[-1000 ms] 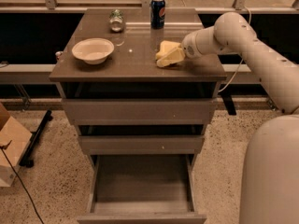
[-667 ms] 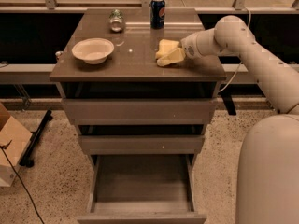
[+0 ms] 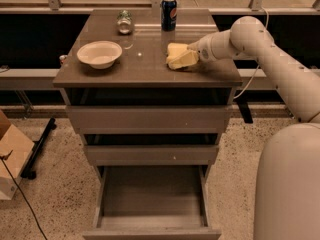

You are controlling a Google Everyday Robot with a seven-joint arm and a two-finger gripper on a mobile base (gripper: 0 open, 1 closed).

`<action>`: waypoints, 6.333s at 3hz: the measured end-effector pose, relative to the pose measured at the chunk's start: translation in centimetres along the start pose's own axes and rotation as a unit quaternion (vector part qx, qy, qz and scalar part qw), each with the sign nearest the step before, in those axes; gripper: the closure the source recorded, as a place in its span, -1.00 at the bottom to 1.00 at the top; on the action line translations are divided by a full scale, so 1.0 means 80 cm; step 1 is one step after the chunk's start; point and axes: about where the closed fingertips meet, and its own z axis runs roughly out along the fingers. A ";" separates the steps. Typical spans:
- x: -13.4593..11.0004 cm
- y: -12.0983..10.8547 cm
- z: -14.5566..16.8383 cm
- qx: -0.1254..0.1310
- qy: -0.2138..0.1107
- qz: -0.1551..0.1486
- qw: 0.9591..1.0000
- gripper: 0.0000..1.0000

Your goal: Place sponge into bottom drawer

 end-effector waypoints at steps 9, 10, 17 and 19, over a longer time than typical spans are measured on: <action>-0.006 -0.001 -0.004 0.000 0.000 0.000 1.000 -1.00; -0.014 0.011 -0.012 0.000 0.004 -0.011 1.000 -1.00; -0.016 0.037 -0.013 -0.054 0.011 0.030 0.998 0.82; -0.015 0.039 -0.009 -0.057 0.012 0.030 0.998 1.00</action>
Offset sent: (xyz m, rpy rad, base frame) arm -0.0990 0.0027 0.0878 -0.0113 -0.0795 0.1223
